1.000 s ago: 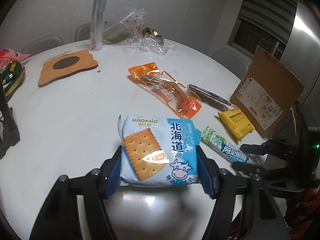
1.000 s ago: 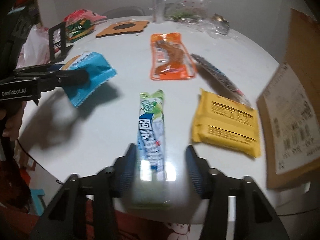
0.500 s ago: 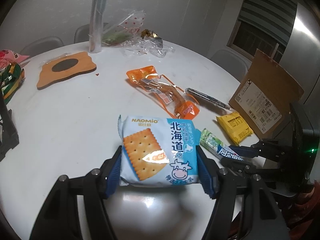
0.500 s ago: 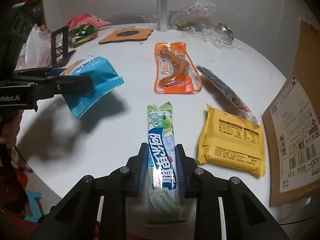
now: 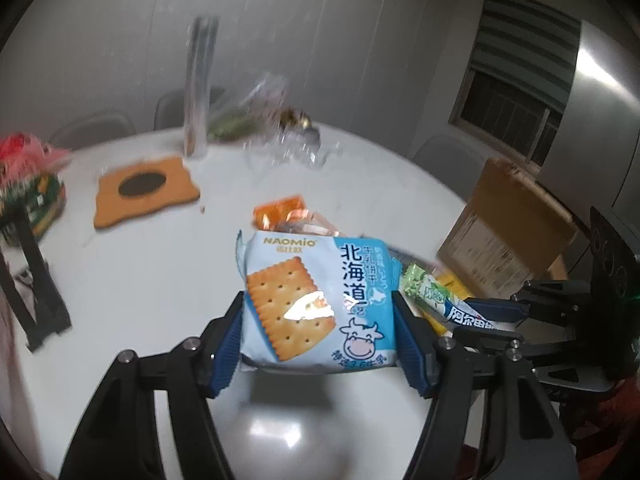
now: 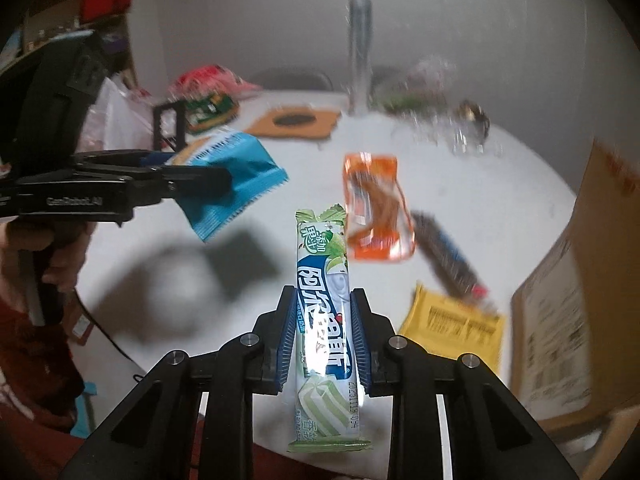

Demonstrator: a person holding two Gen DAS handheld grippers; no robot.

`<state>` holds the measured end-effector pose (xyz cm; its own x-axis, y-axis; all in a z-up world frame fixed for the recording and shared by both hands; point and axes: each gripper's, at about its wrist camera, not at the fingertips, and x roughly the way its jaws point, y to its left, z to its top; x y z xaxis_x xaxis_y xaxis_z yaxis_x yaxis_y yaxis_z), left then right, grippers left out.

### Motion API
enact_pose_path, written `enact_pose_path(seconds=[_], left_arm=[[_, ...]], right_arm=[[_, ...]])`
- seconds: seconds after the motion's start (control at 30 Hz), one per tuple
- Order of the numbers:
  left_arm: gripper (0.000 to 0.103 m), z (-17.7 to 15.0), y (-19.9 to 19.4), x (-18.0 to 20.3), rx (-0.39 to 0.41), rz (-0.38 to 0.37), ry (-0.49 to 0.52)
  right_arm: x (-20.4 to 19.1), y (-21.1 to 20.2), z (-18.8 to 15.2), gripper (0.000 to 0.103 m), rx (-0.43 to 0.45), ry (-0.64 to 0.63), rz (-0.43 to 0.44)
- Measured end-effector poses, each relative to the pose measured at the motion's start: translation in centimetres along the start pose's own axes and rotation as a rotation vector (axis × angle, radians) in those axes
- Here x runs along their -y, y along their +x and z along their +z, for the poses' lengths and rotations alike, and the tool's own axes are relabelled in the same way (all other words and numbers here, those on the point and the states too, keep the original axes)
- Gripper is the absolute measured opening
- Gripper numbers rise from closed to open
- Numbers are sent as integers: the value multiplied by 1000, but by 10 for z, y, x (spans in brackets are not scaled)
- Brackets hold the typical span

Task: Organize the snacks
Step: 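Carry the cracker packet and candy stick over the box and lower them in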

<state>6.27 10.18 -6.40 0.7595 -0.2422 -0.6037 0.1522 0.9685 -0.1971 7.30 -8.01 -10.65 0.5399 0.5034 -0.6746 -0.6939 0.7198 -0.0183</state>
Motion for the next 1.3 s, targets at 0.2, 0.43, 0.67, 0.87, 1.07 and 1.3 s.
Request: enact_pose_path(seconds=[0.2, 0.43, 0.67, 0.87, 1.07, 1.3], left_arm=[[64, 39, -32, 34, 89, -29, 75], [64, 82, -43, 95, 146, -76, 183], [64, 112, -23, 171, 139, -157, 279], [64, 127, 8, 239, 98, -229, 361], [64, 131, 50, 285, 12, -283, 418], [64, 126, 97, 309, -90, -289, 443]], right_arm=[[7, -50, 25, 22, 105, -49, -7], [40, -109, 33, 22, 226, -26, -71], [85, -150, 18, 22, 297, 43, -137], [131, -161, -2, 22, 299, 113, -201], [171, -147, -15, 22, 247, 186, -209], [196, -123, -22, 22, 201, 212, -204]])
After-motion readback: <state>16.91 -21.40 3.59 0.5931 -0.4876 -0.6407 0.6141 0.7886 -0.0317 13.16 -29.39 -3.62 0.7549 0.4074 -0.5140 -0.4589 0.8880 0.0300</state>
